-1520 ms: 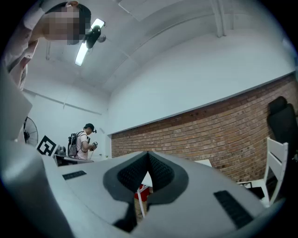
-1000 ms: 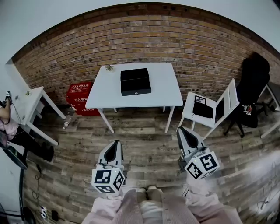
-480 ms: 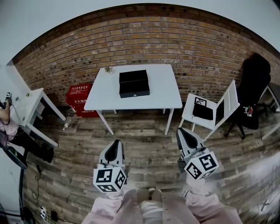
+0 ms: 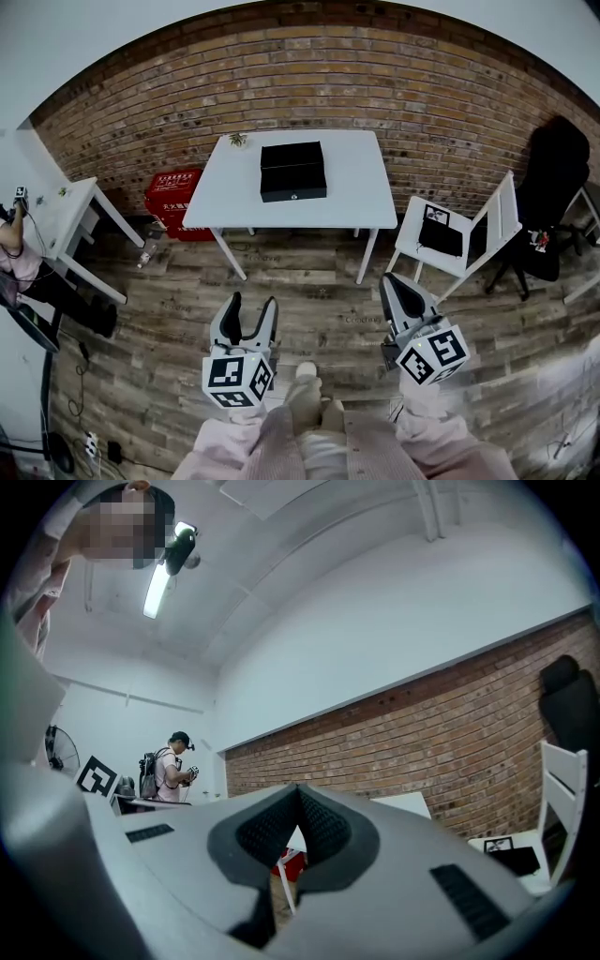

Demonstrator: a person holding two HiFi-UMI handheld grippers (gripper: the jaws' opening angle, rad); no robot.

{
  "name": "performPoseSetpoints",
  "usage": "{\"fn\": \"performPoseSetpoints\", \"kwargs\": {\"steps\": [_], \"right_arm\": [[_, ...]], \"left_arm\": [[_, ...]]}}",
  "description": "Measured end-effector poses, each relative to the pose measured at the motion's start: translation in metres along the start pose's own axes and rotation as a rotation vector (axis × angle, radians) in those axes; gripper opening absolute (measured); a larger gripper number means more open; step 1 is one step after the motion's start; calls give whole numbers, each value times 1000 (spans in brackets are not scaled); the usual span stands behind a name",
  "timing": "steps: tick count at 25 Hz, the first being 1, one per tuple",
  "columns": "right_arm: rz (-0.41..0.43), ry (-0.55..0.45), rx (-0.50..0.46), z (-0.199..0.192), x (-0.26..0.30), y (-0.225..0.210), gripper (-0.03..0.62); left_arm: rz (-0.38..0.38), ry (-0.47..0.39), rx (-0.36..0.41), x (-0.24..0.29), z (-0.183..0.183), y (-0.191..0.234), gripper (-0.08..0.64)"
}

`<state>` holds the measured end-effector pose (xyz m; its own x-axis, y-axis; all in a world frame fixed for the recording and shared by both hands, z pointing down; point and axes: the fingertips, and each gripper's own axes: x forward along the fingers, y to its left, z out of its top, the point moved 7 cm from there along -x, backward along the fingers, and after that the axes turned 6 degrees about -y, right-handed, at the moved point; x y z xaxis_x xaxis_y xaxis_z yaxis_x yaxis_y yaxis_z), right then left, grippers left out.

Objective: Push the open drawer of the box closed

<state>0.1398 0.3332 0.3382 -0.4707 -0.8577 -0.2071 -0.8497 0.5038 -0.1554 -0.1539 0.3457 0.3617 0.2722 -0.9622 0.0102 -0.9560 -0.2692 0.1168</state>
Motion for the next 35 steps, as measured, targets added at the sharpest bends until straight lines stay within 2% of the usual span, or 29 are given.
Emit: {"fn": "performPoseSetpoints", "kwargs": {"steps": [10,26,35], "right_arm": [[-11,18,15,-12,27,-18,3],[-33,38,26,-27,141,-80,3],[-49,65,32,-41,195,-101,3]], "left_arm": [[19,34,-18,30,-12,14,273],[14,77,-67,156,-14,57,273],[-21,133,-91,218,-25,75,273]]}}
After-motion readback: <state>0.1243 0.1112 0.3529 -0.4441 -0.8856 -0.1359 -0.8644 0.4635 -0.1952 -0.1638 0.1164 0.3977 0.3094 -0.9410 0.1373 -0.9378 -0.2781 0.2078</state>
